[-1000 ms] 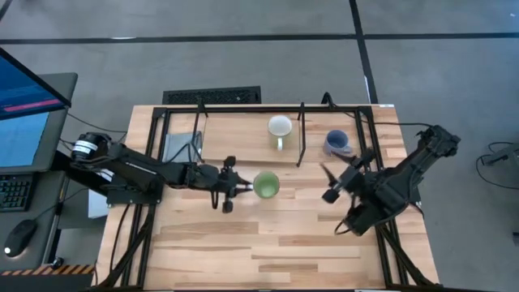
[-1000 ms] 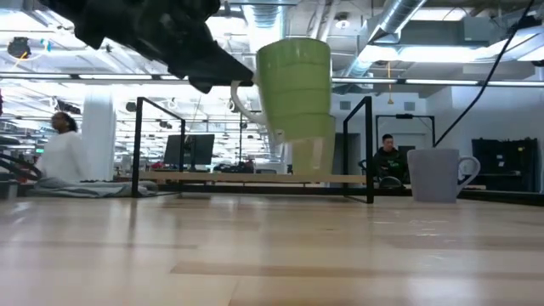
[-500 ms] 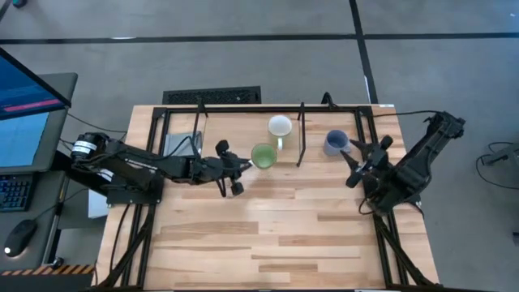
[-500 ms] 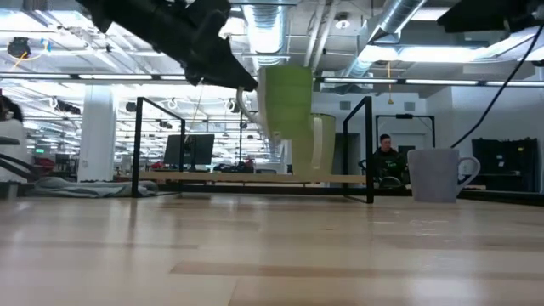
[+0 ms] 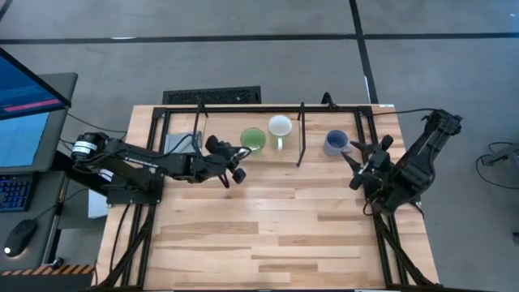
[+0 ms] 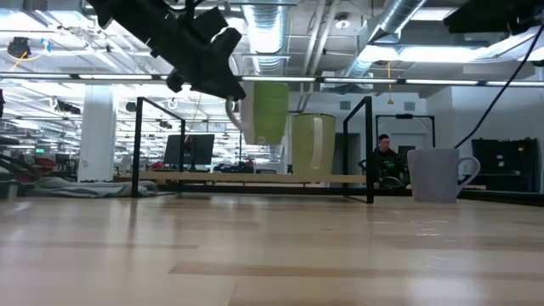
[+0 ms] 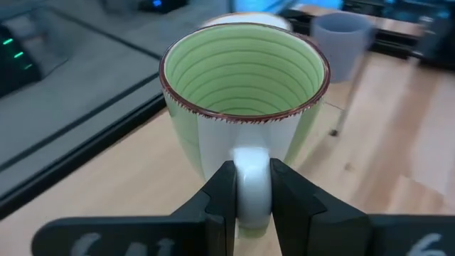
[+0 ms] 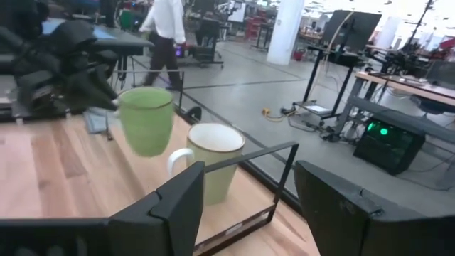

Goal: Stack small to large cups/mugs on shelf
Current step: Put the green mug on the shelf

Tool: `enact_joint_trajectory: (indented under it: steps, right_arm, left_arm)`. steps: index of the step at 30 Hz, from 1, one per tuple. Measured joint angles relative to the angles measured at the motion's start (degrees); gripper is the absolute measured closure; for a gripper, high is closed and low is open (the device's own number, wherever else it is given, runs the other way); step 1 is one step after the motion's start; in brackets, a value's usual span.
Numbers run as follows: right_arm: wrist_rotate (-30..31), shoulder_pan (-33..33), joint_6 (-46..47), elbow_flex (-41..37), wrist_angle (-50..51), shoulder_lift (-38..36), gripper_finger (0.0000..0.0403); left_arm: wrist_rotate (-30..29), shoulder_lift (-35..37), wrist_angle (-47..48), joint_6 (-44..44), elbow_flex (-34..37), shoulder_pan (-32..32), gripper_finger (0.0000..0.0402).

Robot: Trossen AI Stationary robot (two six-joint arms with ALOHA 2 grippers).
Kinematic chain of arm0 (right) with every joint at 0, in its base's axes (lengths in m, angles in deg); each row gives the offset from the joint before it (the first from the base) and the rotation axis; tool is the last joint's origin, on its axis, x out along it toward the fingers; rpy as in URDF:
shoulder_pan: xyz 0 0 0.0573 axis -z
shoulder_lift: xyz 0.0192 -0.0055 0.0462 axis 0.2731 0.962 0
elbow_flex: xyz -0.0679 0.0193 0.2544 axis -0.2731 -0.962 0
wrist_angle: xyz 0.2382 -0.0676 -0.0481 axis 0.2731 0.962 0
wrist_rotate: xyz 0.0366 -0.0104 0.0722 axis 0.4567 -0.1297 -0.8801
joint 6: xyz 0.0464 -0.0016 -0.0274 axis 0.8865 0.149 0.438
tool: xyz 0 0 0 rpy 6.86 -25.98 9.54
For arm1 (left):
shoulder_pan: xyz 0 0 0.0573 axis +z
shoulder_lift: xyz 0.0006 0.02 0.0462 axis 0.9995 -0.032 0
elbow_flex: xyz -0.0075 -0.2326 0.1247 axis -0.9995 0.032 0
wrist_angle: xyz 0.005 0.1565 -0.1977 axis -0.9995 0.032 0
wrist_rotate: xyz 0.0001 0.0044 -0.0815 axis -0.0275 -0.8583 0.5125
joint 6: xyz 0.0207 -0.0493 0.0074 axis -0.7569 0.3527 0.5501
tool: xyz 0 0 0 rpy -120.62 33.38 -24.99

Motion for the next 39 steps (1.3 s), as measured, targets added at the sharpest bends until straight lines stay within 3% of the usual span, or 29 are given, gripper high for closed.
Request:
enact_joint_trajectory:
  steps: [11,20,28,39]
  right_arm:
    - [-0.6,-4.0,0.0,0.0,-0.9,0.1,0.0163]
    - [-0.9,-6.2,-0.1,0.0,-0.2,0.1,0.0163]
    - [-3.6,-7.9,-1.0,0.0,-0.2,0.1,0.0163]
    - [-4.3,-10.2,-1.5,0.0,-0.2,0.0,0.0163]
  left_arm:
    - [-7.0,-0.2,1.2,11.5,0.0,0.1,0.0353]
    - [-9.0,-8.8,-5.6,13.9,0.0,0.3,0.0353]
    - [-12.7,-15.7,-4.8,14.9,-6.0,1.4,0.0353]
    - [-16.0,-23.4,10.2,23.2,-16.8,2.6,0.0353]
